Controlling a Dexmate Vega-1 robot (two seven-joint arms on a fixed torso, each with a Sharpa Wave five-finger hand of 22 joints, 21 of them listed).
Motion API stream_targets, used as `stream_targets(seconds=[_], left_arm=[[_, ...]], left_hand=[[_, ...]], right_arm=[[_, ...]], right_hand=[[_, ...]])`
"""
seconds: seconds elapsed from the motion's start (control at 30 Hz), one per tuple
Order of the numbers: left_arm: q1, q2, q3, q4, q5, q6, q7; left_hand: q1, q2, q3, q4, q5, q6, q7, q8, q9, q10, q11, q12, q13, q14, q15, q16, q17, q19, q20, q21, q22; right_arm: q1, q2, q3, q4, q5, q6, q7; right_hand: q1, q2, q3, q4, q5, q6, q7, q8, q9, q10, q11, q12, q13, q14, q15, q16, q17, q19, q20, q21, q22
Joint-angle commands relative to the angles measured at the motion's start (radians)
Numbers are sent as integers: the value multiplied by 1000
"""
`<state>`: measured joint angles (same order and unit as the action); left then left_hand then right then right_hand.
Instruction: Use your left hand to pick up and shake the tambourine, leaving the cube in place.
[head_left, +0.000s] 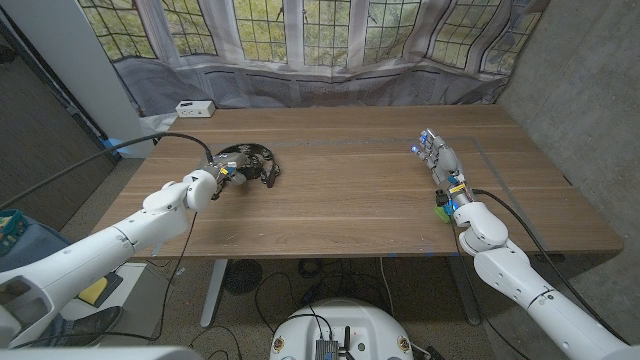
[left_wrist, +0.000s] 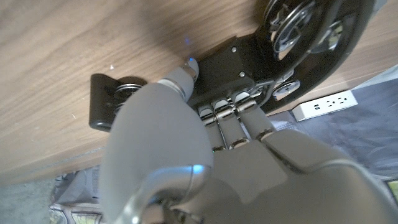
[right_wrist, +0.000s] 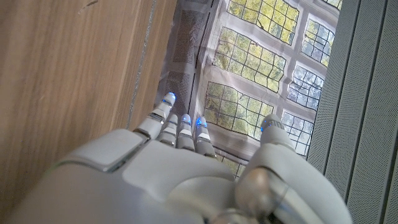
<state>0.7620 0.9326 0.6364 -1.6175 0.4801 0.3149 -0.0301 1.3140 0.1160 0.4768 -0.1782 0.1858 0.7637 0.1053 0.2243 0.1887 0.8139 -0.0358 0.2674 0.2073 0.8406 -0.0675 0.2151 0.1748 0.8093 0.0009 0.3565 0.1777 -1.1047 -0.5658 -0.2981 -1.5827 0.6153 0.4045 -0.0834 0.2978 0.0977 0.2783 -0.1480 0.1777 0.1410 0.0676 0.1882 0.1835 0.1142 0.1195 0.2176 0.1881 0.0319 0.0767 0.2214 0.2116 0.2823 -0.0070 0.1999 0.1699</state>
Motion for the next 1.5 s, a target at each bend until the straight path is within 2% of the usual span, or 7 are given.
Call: stream_targets(seconds=[0.03, 0.1, 0.2, 0.43, 0.67, 1.33, 1.5], left_arm=[[2, -18, -10, 15, -124, -8, 36], [6, -11, -13, -1, -122, 4, 47], [19, 2, -21, -35, -119, 28, 64], [34, 34, -31, -101, -110, 80, 63], [43, 69, -42, -167, -99, 121, 44], [60, 114, -87, -296, -83, 193, 45], [70, 134, -93, -370, -56, 244, 24]], left_hand=[[39, 20, 27, 6, 8, 73, -5, 15, 7, 60, -8, 13, 3, 89, -42, 7, 2, 95, 4, 28, 4], [48, 18, 43, 3, 10, 170, -9, 40, 8, 109, -8, 21, 5, 132, -55, 5, 1, 114, 1, 37, 4], [58, 13, 52, -1, 13, 199, -11, 43, 8, 135, -19, 26, 8, 159, -64, 6, 1, 133, -4, 45, 4], [58, 11, 59, 3, 14, 205, -15, 38, 10, 157, -19, 34, 20, 193, -61, 9, 1, 140, -12, 50, 4], [60, 12, 63, 4, 14, 214, -16, 38, 12, 164, -22, 37, 28, 201, -60, 6, 1, 143, -14, 52, 5], [50, 13, 68, 11, 17, 225, -28, 33, 16, 170, -34, 40, 46, 214, -67, -4, 2, 137, -16, 53, 5], [48, 15, 70, 12, 16, 226, -29, 31, 17, 170, -35, 40, 50, 213, -71, -6, 2, 135, -19, 53, 5]], right_arm=[[-21, -8, 14, -15, 1, 5, -10], [-21, -5, 14, -14, 5, 4, -11], [-18, -6, 12, -7, 5, 6, -3], [-10, 5, 11, 8, 19, 17, 12], [-2, 1, 8, 11, 21, 14, 24], [-17, -3, 16, -15, 18, 16, 8], [-18, -6, 15, -17, -6, 22, -3]], right_hand=[[7, -2, 2, 6, 2, -2, 1, 1, 5, 3, -4, -4, 6, 4, 7, -2, 4, 1, 8, -3, 2], [7, -2, 2, 7, 2, -2, 1, 1, 5, 4, -4, -4, 6, 5, 8, -2, 5, 1, 8, -3, 2], [6, -2, 1, 7, 2, -1, 1, 1, 5, 4, -4, -4, 6, 5, 8, -2, 5, 0, 8, -4, 2], [6, -2, 1, 8, 2, -1, 3, 1, 5, 5, -5, -4, 6, 6, 7, -2, 5, 1, 8, -4, 2], [7, -1, 1, 8, 2, -1, 26, 2, 5, 9, -3, -2, 7, 8, 6, -2, 6, 3, 7, -3, 2], [7, 0, 0, 9, 2, 4, 30, 3, 5, 12, 1, -1, 7, 11, 6, -2, 7, 7, 5, -3, 2], [7, 0, -1, 9, 2, 5, 30, 4, 5, 14, 0, -1, 7, 13, 6, -1, 7, 8, 5, -3, 2]])
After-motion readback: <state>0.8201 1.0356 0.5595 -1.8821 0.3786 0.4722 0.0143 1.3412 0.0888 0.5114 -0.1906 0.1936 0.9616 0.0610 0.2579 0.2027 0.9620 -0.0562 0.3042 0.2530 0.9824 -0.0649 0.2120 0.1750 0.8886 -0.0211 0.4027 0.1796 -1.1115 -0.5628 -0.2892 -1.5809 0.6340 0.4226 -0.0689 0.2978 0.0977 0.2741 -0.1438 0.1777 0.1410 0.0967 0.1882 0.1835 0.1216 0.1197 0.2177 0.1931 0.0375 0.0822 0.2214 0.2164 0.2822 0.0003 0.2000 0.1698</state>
